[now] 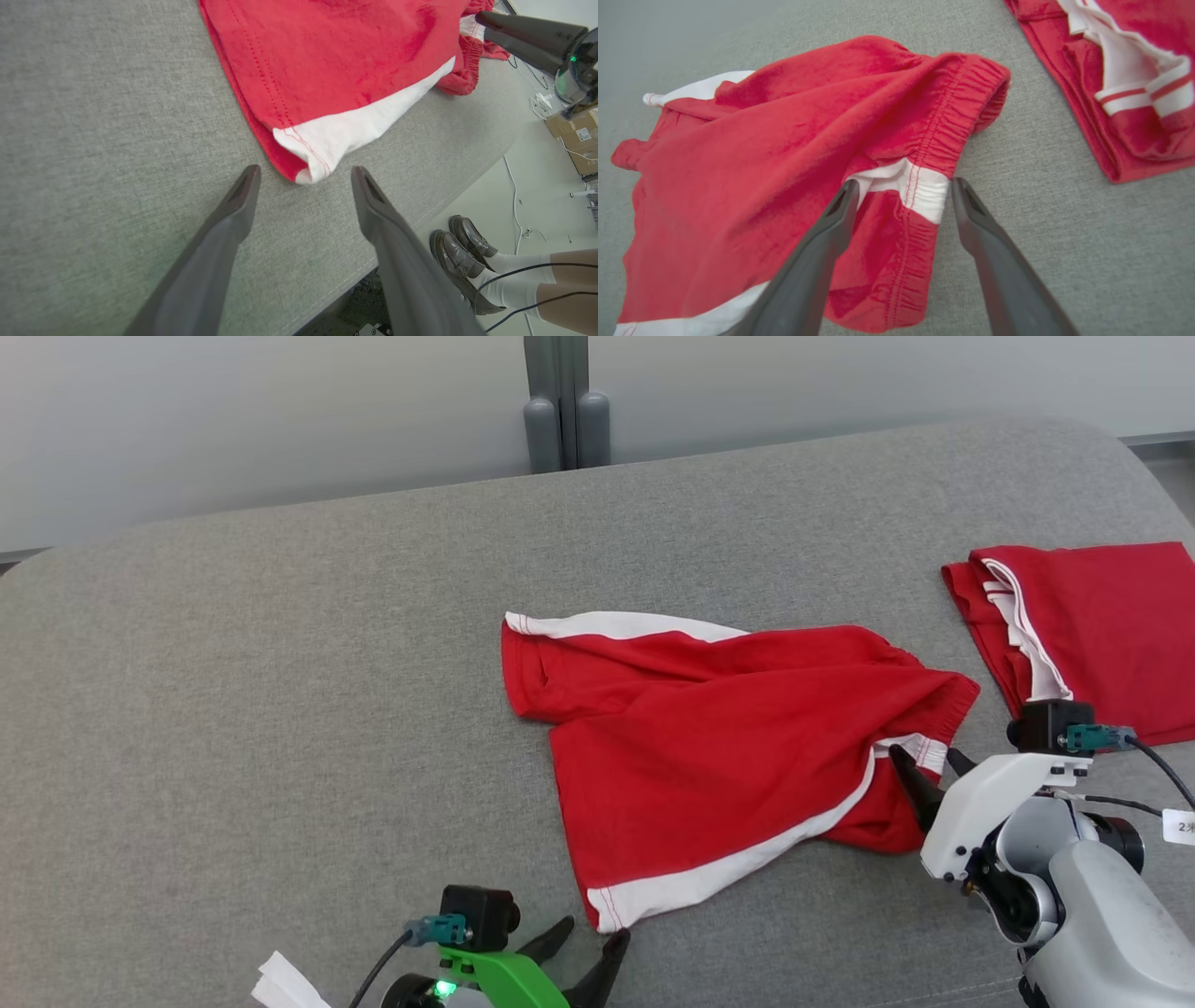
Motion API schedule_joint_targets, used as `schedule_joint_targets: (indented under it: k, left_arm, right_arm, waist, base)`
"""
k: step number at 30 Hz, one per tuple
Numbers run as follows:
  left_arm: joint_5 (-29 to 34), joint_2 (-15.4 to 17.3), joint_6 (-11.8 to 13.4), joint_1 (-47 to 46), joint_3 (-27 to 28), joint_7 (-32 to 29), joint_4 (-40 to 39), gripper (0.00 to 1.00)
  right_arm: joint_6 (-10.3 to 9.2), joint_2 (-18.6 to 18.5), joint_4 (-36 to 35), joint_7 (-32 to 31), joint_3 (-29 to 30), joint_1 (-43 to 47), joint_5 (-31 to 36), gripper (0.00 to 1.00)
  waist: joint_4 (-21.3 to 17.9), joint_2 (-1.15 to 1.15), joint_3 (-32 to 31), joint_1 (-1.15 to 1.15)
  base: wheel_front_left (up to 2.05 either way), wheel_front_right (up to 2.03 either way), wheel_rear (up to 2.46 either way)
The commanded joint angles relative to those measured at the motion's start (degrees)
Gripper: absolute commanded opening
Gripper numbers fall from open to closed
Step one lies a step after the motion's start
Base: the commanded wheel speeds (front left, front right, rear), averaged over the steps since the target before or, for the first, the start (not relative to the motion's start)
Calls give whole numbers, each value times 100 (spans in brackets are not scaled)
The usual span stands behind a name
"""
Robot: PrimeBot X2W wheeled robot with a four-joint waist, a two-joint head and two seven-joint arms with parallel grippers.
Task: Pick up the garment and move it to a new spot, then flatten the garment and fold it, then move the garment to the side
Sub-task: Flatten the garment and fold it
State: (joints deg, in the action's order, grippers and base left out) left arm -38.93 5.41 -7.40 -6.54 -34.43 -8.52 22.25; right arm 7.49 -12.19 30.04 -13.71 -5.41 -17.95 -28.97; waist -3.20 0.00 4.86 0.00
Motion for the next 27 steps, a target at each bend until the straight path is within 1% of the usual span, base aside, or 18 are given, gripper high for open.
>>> schedule_joint_targets:
  k: [1,11,19,21,22,23,24,25,26,27]
  left_arm:
    - [-35,42,-7,-103,-39,16,23,100]
    - [-165,14,-7,-287,-370,145,257,100]
    - [-197,-10,-8,-468,-462,355,409,100]
    - [-220,8,-8,-486,-475,366,433,100]
    - [-236,16,-8,-487,-481,365,443,100]
    - [-251,27,-8,-491,-491,369,458,100]
    - [-244,34,-8,-499,-498,384,469,100]
    - [-220,33,-8,-515,-504,424,462,80]
    - [-208,28,-8,-524,-511,467,459,42]
    - [-199,22,-8,-528,-522,519,473,12]
  right_arm:
    - [-2,-71,111,66,-94,-101,-79,100]
    - [-2,-257,637,441,-564,-306,-387,100]
    - [-2,-363,775,674,-857,-445,-598,100]
    - [-2,-378,799,721,-923,-477,-646,97]
    - [-2,-383,810,738,-948,-483,-670,91]
    - [-2,-392,822,772,-981,-492,-688,70]
    - [-2,-401,833,799,-999,-496,-705,40]
    - [-2,-420,845,843,-1029,-499,-718,5]
    - [-2,-432,854,870,-1054,-502,-709,0]
    - [-2,-436,873,901,-1080,-502,-719,0]
  waist:
    - [8,0,-1,0]
    - [-5,0,-7,0]
    - [-40,0,32,0]
    - [-38,0,33,0]
    - [-37,0,32,0]
    - [-36,0,30,0]
    - [-34,0,28,0]
    - [-30,0,26,0]
    - [-28,0,25,0]
    - [-24,0,23,0]
  base:
    - [0,0,0]
    - [0,0,0]
    - [0,0,0]
    - [0,0,0]
    - [0,0,0]
    - [0,0,0]
    - [0,0,0]
    - [0,0,0]
    - [0,0,0]
    - [0,0,0]
